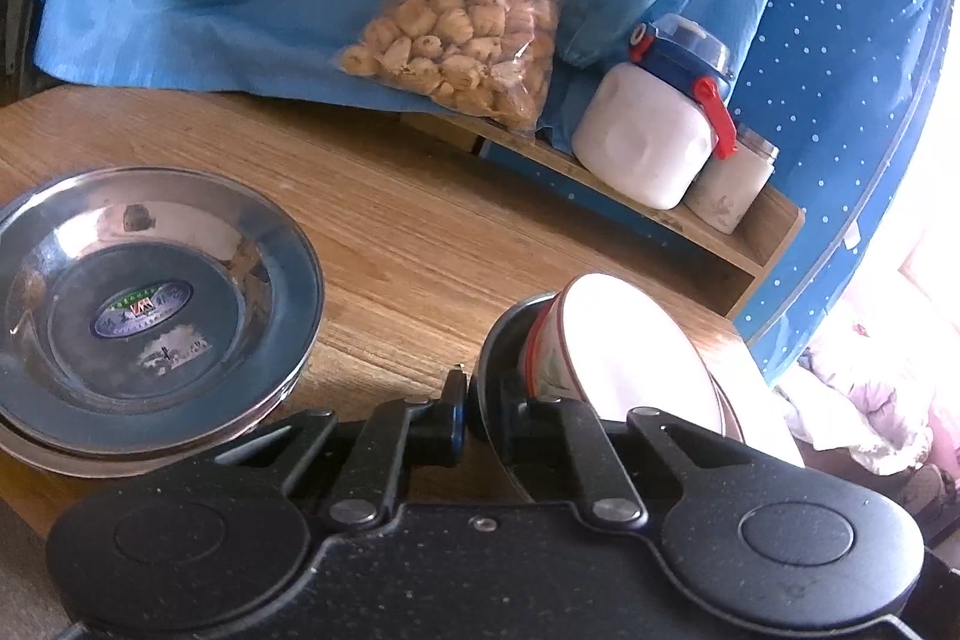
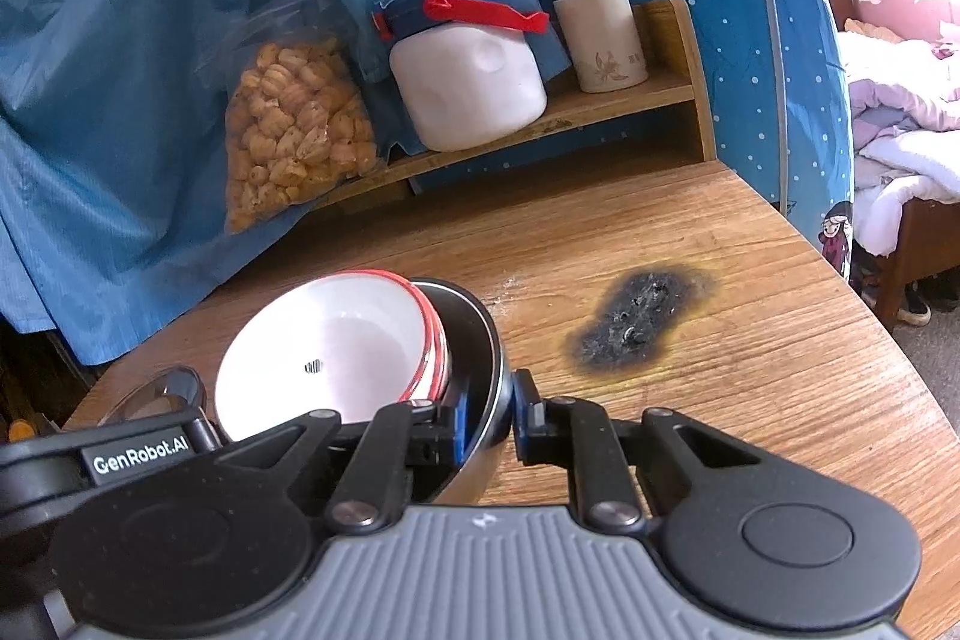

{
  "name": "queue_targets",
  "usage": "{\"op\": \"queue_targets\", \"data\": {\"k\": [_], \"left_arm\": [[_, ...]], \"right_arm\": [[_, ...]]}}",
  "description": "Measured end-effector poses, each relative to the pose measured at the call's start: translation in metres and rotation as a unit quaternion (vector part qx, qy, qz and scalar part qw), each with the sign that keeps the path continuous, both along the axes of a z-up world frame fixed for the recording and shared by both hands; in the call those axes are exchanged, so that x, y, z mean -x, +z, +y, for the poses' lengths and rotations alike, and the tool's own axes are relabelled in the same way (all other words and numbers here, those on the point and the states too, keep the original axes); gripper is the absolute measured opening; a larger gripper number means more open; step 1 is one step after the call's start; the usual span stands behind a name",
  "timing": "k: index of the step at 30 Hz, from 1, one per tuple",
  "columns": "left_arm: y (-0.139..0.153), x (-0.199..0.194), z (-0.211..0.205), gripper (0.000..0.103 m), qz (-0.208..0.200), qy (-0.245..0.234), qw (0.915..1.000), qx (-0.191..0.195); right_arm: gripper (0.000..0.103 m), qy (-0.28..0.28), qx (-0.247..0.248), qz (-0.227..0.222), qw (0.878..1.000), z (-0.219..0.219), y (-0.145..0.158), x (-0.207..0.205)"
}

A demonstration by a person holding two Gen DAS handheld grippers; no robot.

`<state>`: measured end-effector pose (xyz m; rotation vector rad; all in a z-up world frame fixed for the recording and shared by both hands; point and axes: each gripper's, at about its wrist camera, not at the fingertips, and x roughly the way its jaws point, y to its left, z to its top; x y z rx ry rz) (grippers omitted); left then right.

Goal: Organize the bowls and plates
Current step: 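Lift the steel bowl with nested white bowls and carry it toward the plate stack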

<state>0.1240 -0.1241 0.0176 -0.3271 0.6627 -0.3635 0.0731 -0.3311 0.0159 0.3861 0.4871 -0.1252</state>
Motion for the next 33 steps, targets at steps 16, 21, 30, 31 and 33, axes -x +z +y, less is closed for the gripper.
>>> {"op": "queue_targets", "data": {"k": [16, 21, 30, 31, 33], "left_arm": [[-0.002, 0.012, 0.008, 0.009, 0.009, 0.002, 0.9998, 0.017], [0.002, 0.018, 0.012, 0.009, -0.002, 0.003, 0.9997, 0.024], [0.007, 0.026, 0.026, 0.009, -0.012, 0.014, 0.9992, 0.037], [0.008, 0.027, 0.027, 0.009, -0.013, 0.014, 0.9991, 0.037], [0.009, 0.028, 0.028, 0.009, -0.015, 0.011, 0.9991, 0.037]], "right_arm": [[0.017, -0.003, -0.008, -0.001, 1.0, 0.001, 0.003, 0.012], [0.017, -0.004, -0.005, -0.009, 1.0, 0.004, 0.007, 0.019], [0.017, 0.007, 0.001, -0.021, 1.0, 0.015, 0.015, 0.027], [0.017, 0.007, 0.0, -0.022, 1.0, 0.016, 0.016, 0.028], [0.017, 0.008, -0.001, -0.023, 1.0, 0.016, 0.018, 0.028]]}}
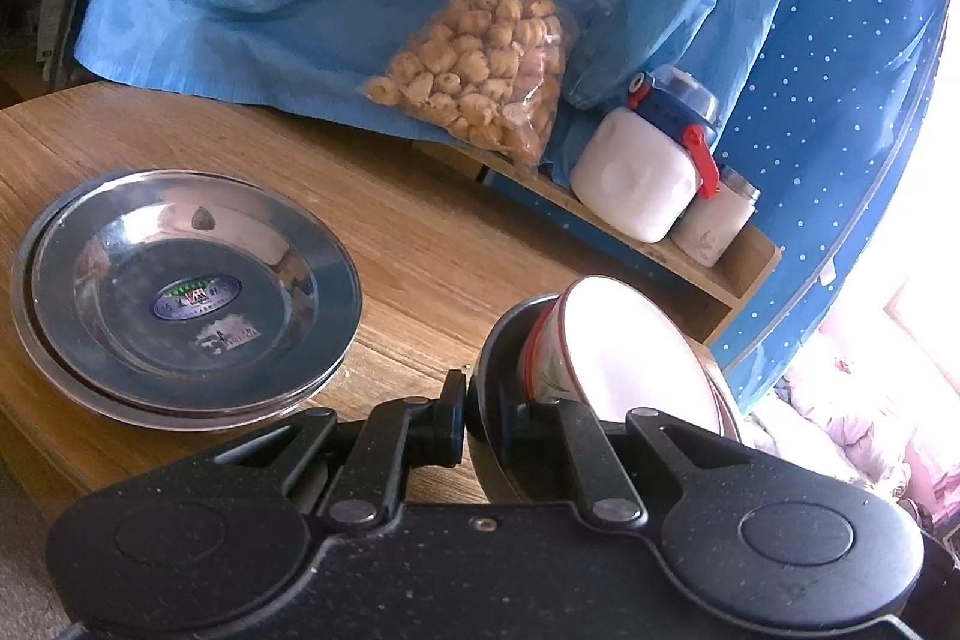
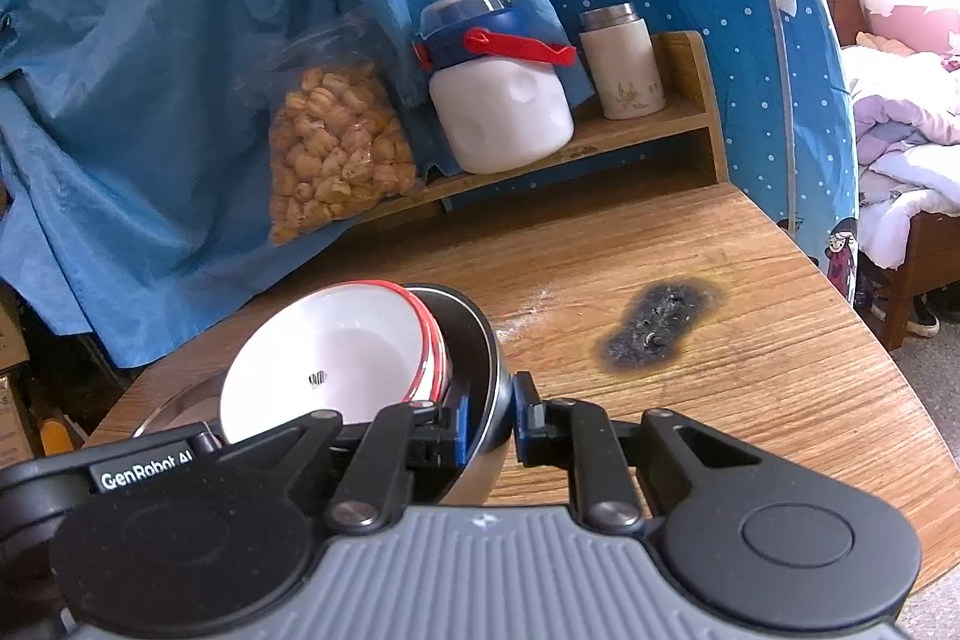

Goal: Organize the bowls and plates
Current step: 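Lift the steel bowl with nested white bowls and carry it toward the plate stack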

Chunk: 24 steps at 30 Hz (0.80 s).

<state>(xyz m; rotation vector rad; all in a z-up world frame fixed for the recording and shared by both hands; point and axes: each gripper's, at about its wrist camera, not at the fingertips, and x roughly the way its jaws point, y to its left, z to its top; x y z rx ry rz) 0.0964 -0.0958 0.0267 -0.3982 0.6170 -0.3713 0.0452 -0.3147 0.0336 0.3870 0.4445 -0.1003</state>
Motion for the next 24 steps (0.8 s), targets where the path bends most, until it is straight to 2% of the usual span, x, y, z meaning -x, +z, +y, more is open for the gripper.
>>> {"op": "queue_targets", "data": {"k": [15, 24], "left_arm": [[0.013, 0.0, 0.0, 0.009, -0.019, -0.014, 0.9997, 0.01], [0.021, -0.004, 0.015, 0.009, -0.033, 0.007, 0.9994, 0.012]], "right_arm": [[0.017, -0.013, 0.004, -0.017, 1.0, 0.001, 0.013, 0.008], [0.017, 0.005, 0.011, -0.031, 0.999, 0.012, 0.021, -0.001]]}}
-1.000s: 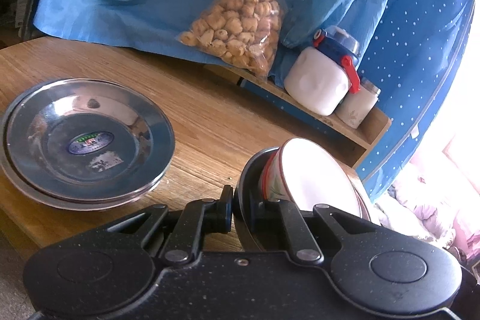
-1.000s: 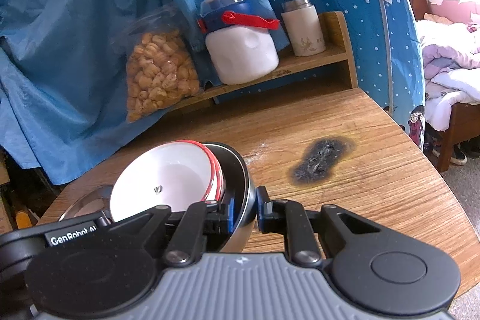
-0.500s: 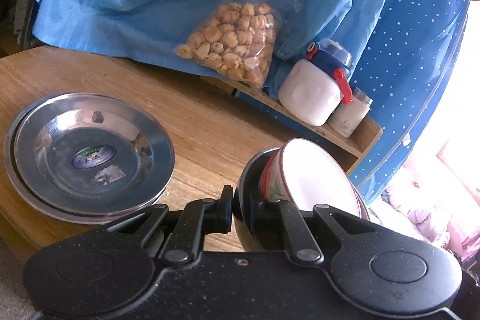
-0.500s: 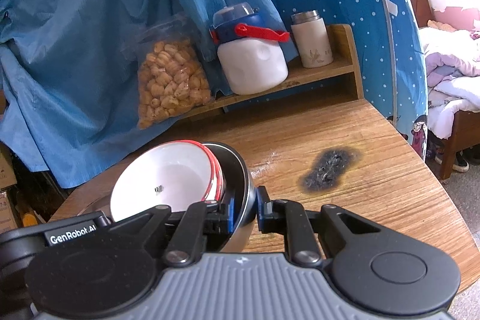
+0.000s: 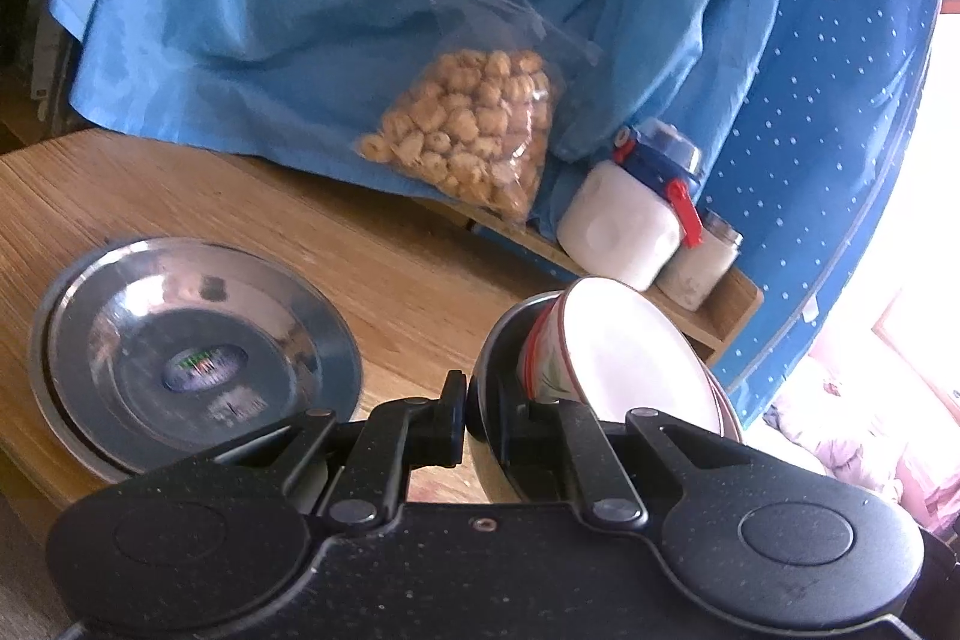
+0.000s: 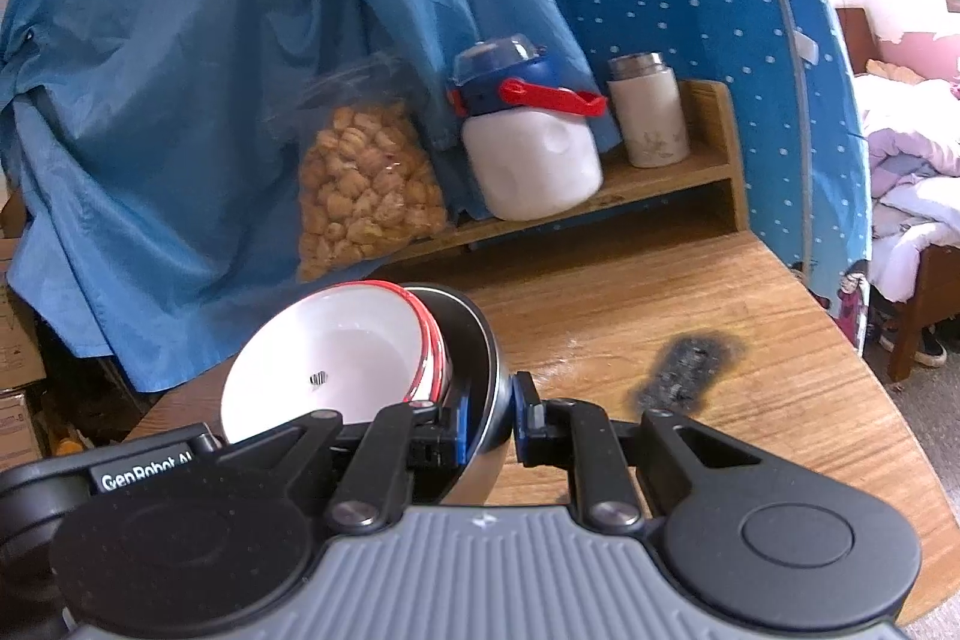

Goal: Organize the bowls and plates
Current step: 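Lift the steel bowl with nested white bowls and carry it toward the plate stack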

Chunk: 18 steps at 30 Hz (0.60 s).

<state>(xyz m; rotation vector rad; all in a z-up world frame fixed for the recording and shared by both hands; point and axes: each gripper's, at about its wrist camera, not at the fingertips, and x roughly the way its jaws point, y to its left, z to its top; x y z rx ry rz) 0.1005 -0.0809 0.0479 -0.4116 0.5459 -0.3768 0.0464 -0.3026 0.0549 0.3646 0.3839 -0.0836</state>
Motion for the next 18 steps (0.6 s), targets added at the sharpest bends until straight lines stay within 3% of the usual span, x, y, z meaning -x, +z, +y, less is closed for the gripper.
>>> {"op": "queue_targets", "data": {"k": [18], "left_arm": [[0.008, -0.018, 0.063, 0.008, 0.006, 0.092, 0.9957, -0.013]], "right_arm": [[0.017, 0.096, -0.001, 0.001, 0.995, 0.055, 0.002, -0.056]]}}
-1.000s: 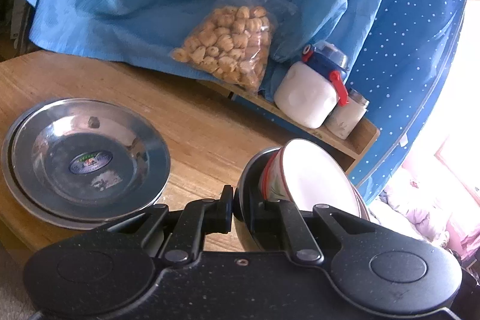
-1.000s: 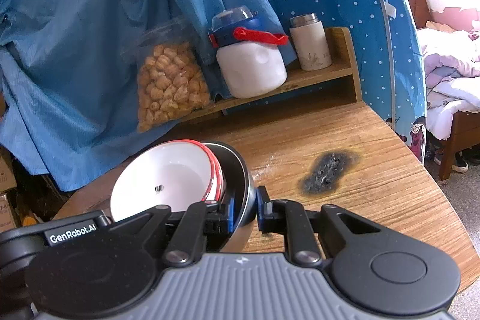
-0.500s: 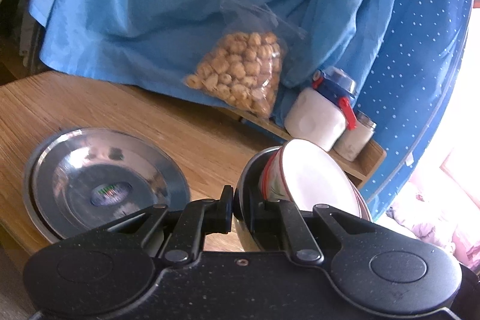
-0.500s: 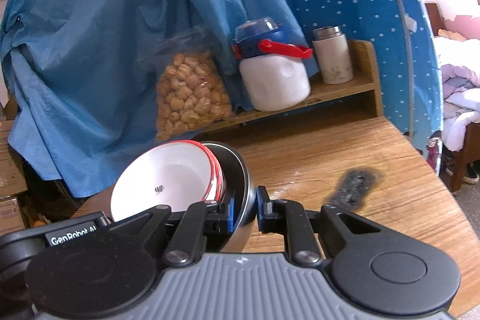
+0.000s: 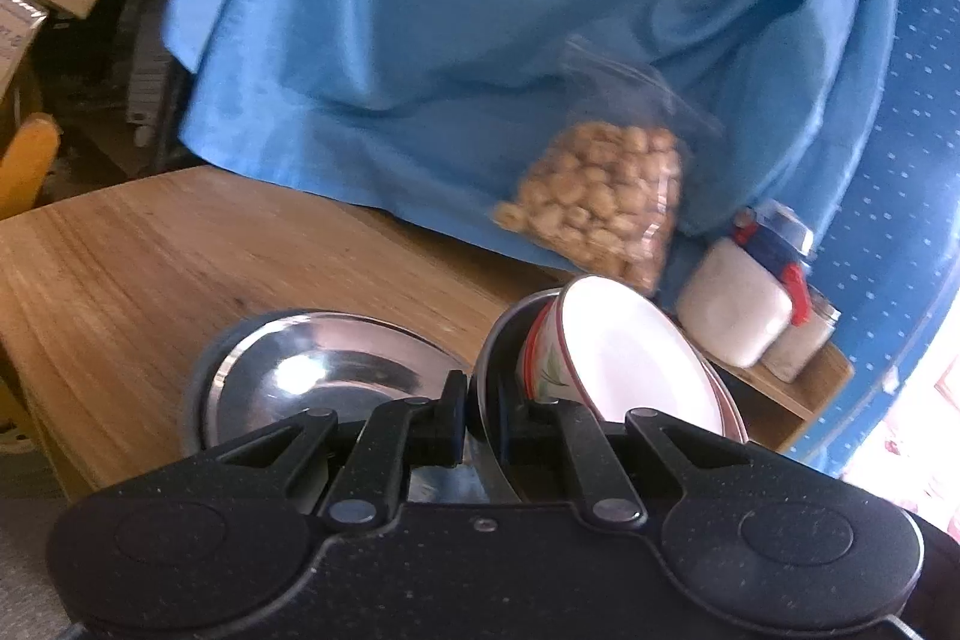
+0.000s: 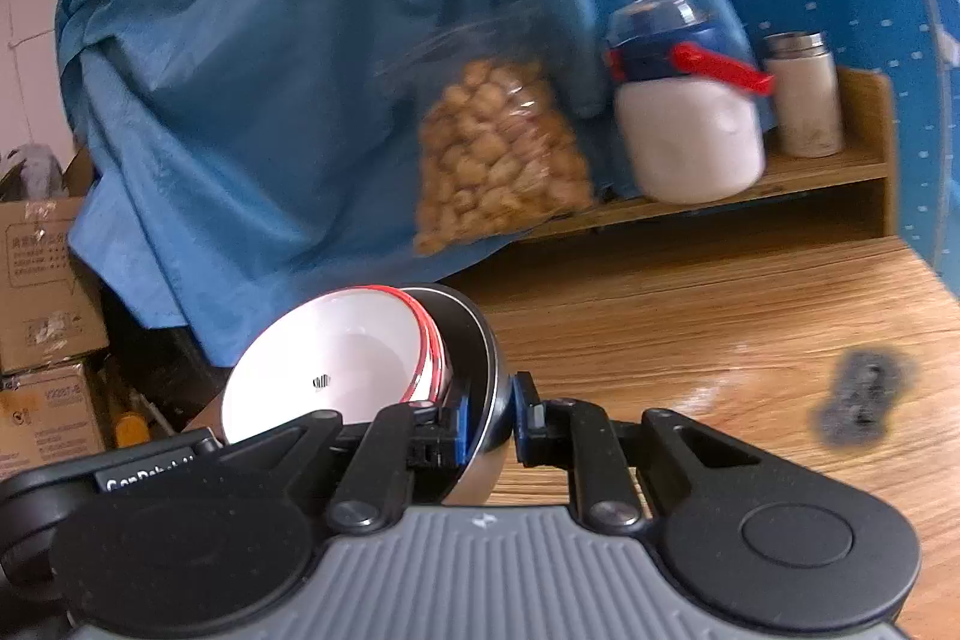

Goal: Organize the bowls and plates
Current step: 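Lift the steel bowl with nested white bowls and carry it toward the plate stack, then lower the held steel bowl onto the steel plate stack with both grippers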

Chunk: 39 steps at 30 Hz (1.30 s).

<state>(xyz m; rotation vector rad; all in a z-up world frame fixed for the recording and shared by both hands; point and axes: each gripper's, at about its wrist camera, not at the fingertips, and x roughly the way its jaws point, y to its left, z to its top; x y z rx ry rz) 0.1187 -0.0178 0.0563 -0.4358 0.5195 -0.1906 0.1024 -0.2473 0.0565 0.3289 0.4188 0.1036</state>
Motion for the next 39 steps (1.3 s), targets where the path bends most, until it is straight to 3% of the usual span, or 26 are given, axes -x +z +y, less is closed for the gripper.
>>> {"op": "queue_targets", "data": {"k": [13, 39], "left_arm": [[-0.017, -0.014, 0.03, 0.008, 0.026, 0.043, 0.9987, -0.003], [-0.028, -0.026, 0.042, 0.008, 0.056, 0.063, 0.9965, -0.002]], "right_arm": [[0.017, 0.05, 0.005, 0.027, 0.998, 0.032, -0.015, -0.032], [0.017, 0.071, 0.01, 0.054, 0.996, 0.047, -0.031, -0.054]]}}
